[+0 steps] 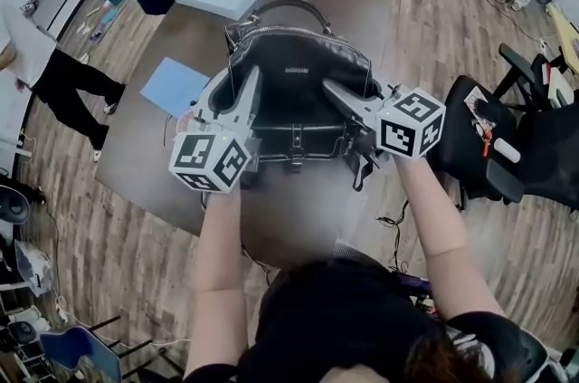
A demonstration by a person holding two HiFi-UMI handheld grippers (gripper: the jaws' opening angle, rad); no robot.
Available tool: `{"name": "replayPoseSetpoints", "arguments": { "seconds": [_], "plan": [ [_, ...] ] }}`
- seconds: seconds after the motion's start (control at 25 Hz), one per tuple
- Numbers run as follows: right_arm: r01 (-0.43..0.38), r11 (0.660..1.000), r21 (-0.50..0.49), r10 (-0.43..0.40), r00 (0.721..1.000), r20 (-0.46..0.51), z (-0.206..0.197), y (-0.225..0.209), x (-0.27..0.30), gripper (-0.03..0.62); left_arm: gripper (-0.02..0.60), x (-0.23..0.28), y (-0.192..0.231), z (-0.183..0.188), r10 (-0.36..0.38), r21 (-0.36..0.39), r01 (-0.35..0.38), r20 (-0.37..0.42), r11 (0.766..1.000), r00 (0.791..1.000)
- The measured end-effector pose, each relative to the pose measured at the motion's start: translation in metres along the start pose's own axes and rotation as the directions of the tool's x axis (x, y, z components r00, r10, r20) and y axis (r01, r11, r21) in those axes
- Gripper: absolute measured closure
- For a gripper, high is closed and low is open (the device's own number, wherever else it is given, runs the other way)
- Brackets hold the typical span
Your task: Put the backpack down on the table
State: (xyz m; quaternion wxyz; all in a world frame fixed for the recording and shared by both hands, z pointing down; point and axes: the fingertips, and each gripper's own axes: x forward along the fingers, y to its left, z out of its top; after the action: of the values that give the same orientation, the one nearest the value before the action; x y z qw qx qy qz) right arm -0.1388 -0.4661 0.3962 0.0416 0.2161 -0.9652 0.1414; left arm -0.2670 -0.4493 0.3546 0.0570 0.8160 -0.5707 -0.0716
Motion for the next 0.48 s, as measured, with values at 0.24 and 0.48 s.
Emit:
{"name": "replayPoseSetpoints", "arguments": {
  "seconds": [0.24,0.48],
  "plan": [
    [-0.031,0.998,0.061,0.031,1.0,0.005,-0.011,-0.004,-0.007,0.47,0.442,0.003,-0.003,-0.011,-0.033,-0.015,0.033,-0.006,0.999,0.999],
    [-0.044,0.995,0.095,0.043,0.999,0.007,-0.02,-0.008,-0.008,0.462,0.443,0.006,-0.004,-0.02,-0.056,-0.012,0.056,0.0,0.998,0.998]
  ]
}}
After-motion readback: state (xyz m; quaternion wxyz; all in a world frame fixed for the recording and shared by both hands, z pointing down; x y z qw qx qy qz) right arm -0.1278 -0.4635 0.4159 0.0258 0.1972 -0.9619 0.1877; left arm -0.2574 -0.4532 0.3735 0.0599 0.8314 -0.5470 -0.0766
